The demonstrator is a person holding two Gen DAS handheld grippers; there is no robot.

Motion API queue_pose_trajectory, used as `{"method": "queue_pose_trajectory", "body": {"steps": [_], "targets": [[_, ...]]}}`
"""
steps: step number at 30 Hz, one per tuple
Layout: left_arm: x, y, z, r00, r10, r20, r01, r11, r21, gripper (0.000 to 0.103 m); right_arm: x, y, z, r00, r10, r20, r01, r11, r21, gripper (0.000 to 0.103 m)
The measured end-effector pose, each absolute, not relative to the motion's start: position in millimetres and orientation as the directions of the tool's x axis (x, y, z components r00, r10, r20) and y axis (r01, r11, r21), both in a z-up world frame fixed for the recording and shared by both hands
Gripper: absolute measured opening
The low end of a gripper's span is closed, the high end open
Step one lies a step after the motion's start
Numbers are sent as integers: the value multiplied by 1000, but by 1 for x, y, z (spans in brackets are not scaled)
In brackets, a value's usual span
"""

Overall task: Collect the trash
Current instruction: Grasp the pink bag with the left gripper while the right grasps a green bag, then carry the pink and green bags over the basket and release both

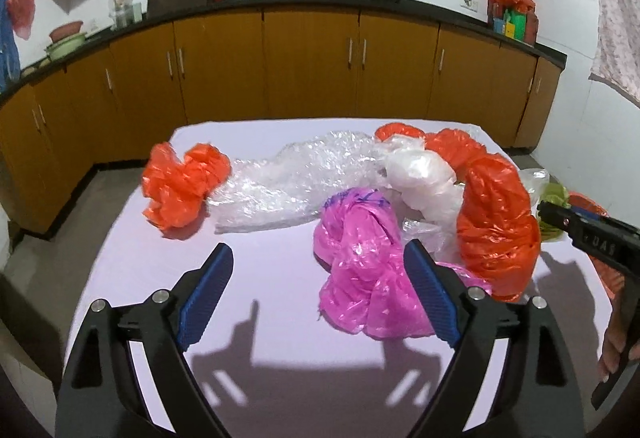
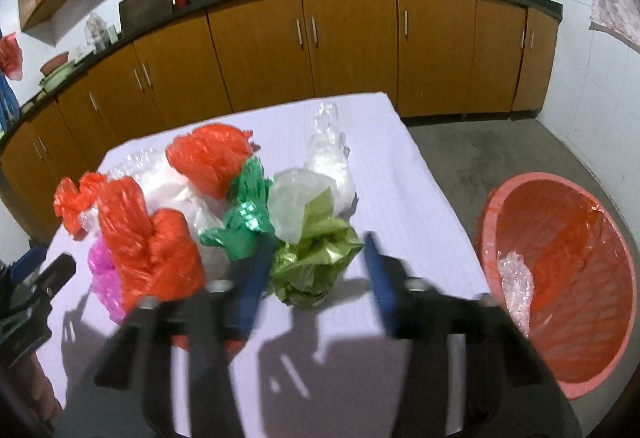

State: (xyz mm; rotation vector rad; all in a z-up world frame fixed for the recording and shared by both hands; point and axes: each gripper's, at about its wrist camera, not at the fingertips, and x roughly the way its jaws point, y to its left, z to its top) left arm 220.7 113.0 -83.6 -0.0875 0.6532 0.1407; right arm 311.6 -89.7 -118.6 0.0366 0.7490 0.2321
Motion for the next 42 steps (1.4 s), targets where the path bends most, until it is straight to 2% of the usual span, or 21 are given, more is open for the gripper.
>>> {"method": "queue_pose_trajectory", "body": {"steps": [1,4,7,9,14,16,18,22,42], "targets": [[214,113,-89,781,99,-616,-154,987,-37,87,312,-90,-121,702,223,-677,-199,973,115,18],[223,107,-97,764,89,-639,-141,990,-30,86,309,-92,-125,696,226,-682,-197,973,121,10],[230,104,-104,746,86,-661,-131,991,-19,82,306,-97,-124,698,231,-678,-195,972,130,8],[233,104,-108,735,76,-674,-129,991,-29,74,303,-99,-122,701,233,-674,-194,972,134,8],[234,106,-110,725,50,-687,-127,990,-63,66,296,-102,-115,707,253,-661,-206,967,149,7],[233,105,-111,724,38,-688,-118,991,-69,59,292,-103,-111,707,263,-656,-218,964,151,7],[232,103,-110,723,25,-690,-105,992,-74,40,288,-102,-108,708,269,-653,-228,962,149,7],[229,101,-109,727,20,-686,-91,994,-68,29,280,-102,-103,708,279,-648,-241,959,149,7],[159,130,-69,786,73,-614,-154,985,-80,25,233,-111,-77,729,310,-611,-269,950,161,5]]}}
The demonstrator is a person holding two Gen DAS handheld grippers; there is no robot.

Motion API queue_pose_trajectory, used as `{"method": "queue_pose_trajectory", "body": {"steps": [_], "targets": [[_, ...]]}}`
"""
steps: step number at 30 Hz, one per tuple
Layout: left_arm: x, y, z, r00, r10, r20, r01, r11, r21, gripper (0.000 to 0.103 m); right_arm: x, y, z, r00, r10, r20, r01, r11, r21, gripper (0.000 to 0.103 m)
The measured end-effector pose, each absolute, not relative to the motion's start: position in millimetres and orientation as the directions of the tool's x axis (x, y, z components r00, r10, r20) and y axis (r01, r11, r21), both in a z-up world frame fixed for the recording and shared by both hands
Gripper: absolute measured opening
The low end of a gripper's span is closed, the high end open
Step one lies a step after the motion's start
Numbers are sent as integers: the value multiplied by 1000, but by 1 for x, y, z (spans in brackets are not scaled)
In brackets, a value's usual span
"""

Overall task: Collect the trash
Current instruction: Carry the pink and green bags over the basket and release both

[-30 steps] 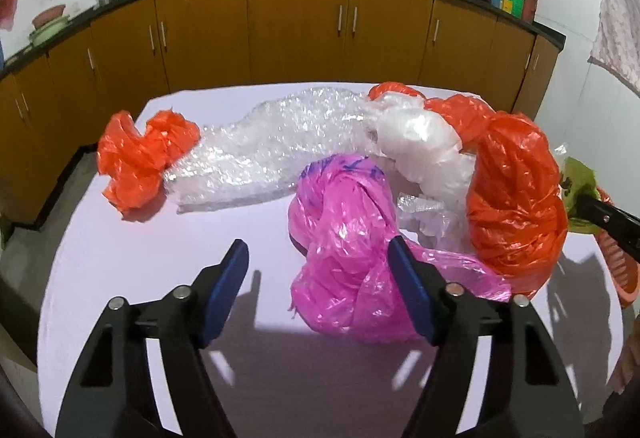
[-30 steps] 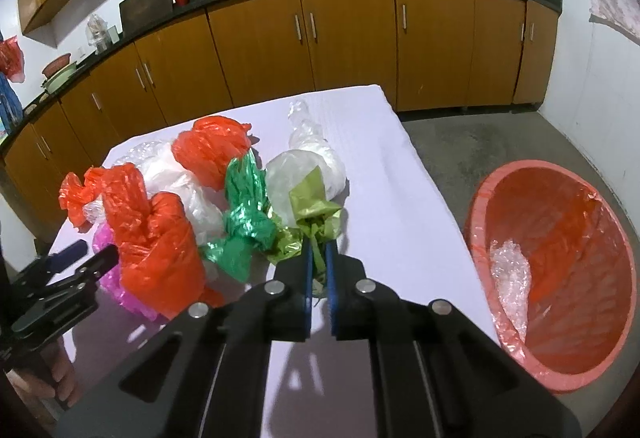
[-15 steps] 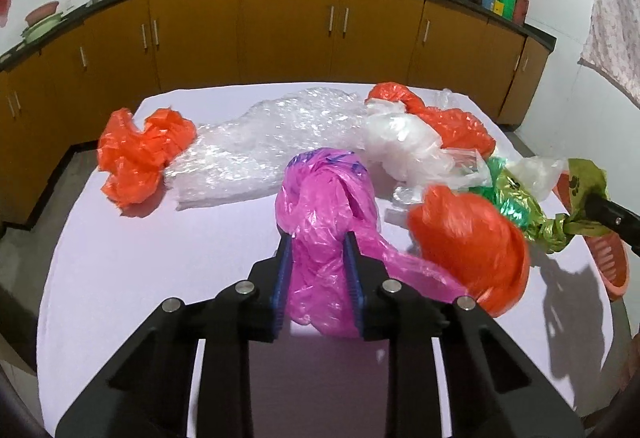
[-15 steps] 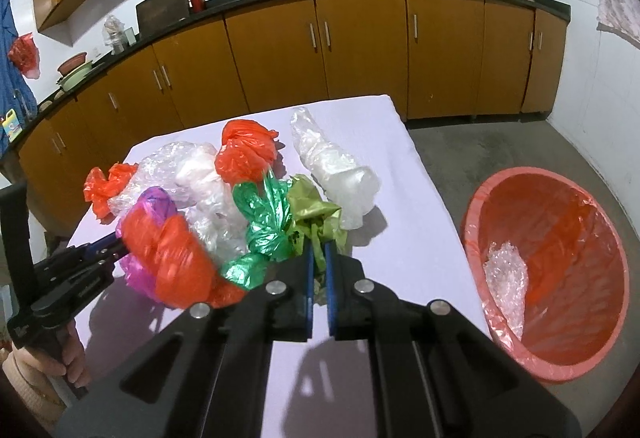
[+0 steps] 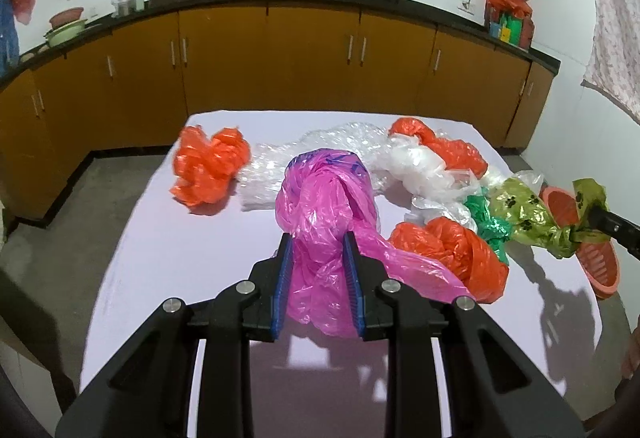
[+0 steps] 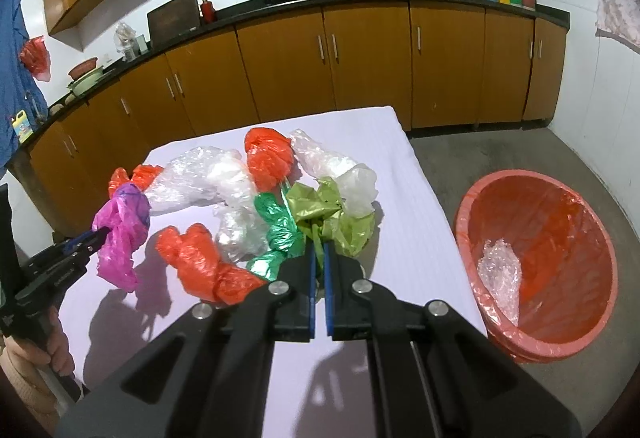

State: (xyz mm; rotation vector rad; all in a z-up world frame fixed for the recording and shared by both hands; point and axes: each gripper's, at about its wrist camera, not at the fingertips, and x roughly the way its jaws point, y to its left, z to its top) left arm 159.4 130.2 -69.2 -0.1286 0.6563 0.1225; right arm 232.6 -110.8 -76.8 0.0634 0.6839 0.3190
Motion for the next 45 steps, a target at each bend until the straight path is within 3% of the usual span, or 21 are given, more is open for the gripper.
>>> {"method": "queue_pose_trajectory", "body": {"steps": [19,31,45], "targets": [[132,104,-10,871,23,-491,-79,992,-94,25,188,-131,-24,810,307,-500,-268,951,152,5],[159,18,11,878,-148,-455,110,988,-108,25,181,-221,0,899,96,-428,-45,991,127,5],[205,-103,0,803,-346,-485,342,934,-100,25,194,-317,-22,888,-75,-454,158,976,148,5]]}}
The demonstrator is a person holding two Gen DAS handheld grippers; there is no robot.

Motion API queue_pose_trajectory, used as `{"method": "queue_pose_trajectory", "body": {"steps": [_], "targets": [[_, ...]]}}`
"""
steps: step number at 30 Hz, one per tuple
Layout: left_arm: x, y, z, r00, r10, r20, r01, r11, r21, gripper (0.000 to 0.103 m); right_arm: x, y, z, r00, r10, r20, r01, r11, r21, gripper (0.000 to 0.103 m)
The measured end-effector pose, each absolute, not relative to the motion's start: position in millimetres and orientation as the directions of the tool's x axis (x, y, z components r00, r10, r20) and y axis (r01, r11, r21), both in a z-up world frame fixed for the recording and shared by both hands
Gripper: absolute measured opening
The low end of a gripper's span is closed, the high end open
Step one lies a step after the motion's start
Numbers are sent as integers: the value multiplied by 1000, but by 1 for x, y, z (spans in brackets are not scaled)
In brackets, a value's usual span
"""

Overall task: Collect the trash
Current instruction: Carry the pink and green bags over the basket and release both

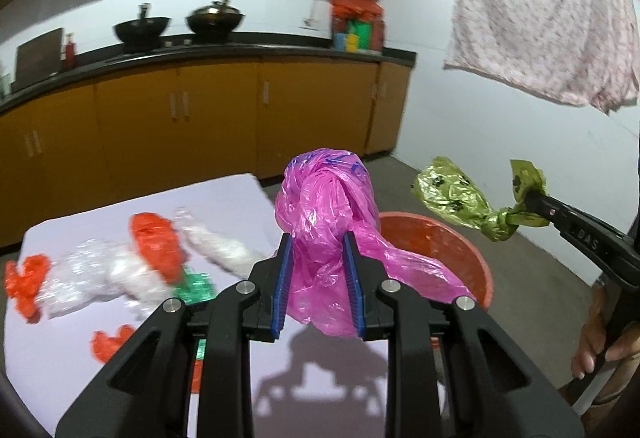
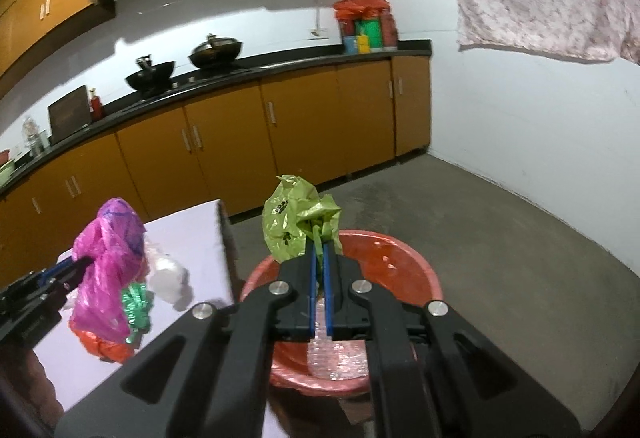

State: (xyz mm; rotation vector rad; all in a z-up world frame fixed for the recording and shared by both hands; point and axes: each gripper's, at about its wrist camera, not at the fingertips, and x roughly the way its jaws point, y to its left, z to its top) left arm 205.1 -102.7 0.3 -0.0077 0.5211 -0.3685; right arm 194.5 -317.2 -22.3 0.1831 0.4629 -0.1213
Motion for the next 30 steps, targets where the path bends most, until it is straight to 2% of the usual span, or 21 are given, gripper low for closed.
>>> {"method": "queue_pose_trajectory", "body": {"steps": [27,30], "targets": [[257,-202,-47,683,-436,-586,497,866,-64,26,239,-363,-64,861,-111,-496,244,946,214,5],[259,-209,-54,675,-433,-597,500,864,-62,29,243,-365,-69,859,-104,-502,247,942,227,10]]}}
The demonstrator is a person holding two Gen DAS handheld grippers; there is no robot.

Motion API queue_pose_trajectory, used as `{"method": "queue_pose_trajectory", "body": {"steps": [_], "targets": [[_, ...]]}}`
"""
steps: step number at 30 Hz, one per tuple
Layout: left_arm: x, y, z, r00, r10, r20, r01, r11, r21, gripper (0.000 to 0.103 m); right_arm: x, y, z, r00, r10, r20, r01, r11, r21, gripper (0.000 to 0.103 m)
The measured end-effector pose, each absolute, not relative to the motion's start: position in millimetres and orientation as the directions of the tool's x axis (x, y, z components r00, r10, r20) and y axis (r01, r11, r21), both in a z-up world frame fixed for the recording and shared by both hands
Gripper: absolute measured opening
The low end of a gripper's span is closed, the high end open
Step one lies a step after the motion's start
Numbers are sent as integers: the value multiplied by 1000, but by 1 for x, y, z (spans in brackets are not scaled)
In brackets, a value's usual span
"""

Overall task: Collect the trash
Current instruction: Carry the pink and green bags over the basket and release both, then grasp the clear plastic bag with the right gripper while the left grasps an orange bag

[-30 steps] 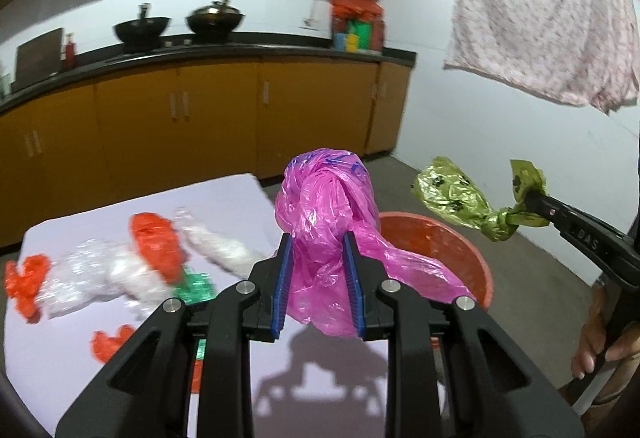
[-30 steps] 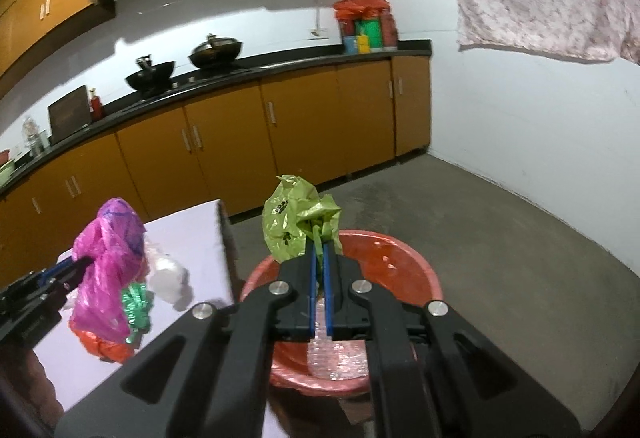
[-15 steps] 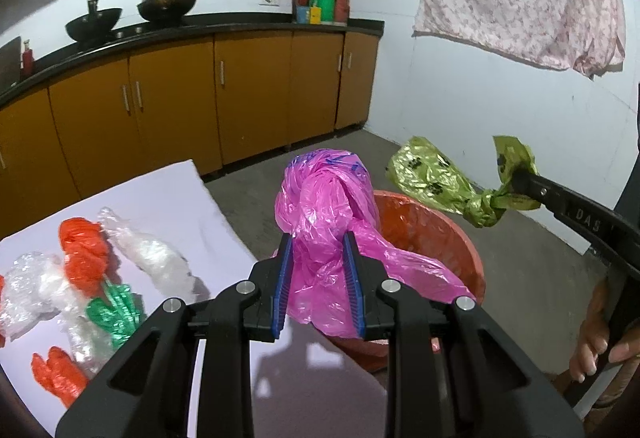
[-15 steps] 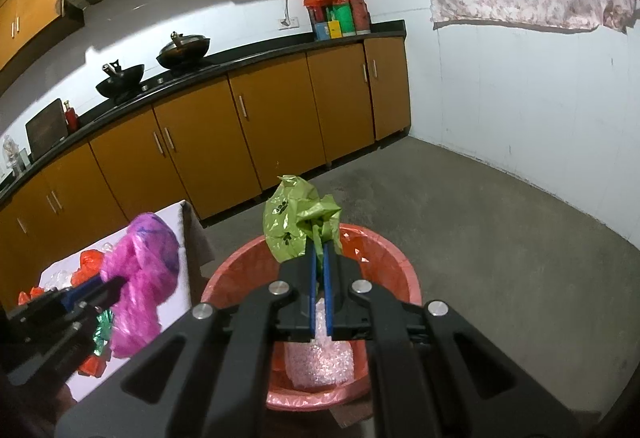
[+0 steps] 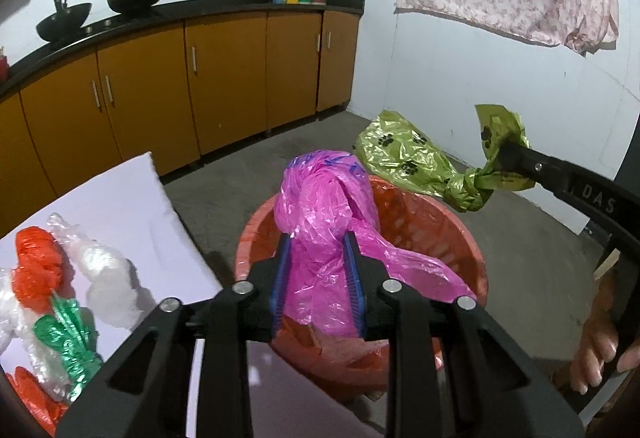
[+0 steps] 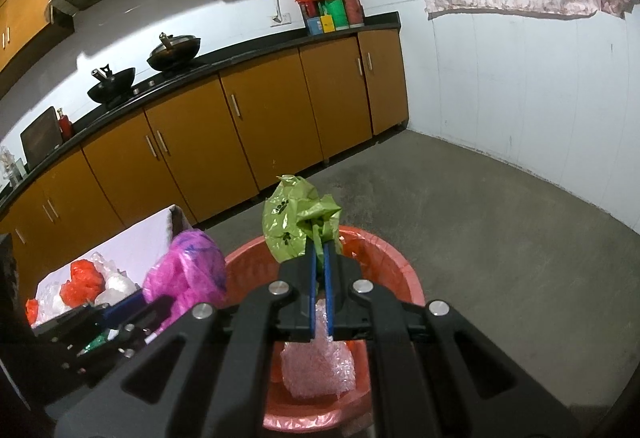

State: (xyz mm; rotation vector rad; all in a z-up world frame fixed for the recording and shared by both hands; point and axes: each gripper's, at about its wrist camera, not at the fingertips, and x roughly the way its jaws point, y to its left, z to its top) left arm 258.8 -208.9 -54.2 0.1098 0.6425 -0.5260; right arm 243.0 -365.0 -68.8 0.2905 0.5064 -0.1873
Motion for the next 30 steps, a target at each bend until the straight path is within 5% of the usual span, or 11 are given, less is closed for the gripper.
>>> {"method": "queue_pose_trajectory", "body": {"steps": [2,3,6,17,30], "targets": [[262,-211,-59,668,-430,-607,500,864,-62,41,245,-367,-71,858,-103,-503,250,939,235,13],[262,-211,-62,666,-429,-611,500,864,-61,50,246,-368,-72,857,-98,-506,249,938,239,23],[262,-208,-68,667,-414,-619,492,869,-50,53,244,-370,-77,855,-111,-507,259,937,232,36],[246,-153,-56,724,-346,-597,385,921,-67,57,240,-364,-80,844,-117,-524,261,942,210,37],[202,-36,-34,835,-161,-525,154,986,-59,67,250,-274,-75,838,37,-544,66,983,169,37]]}}
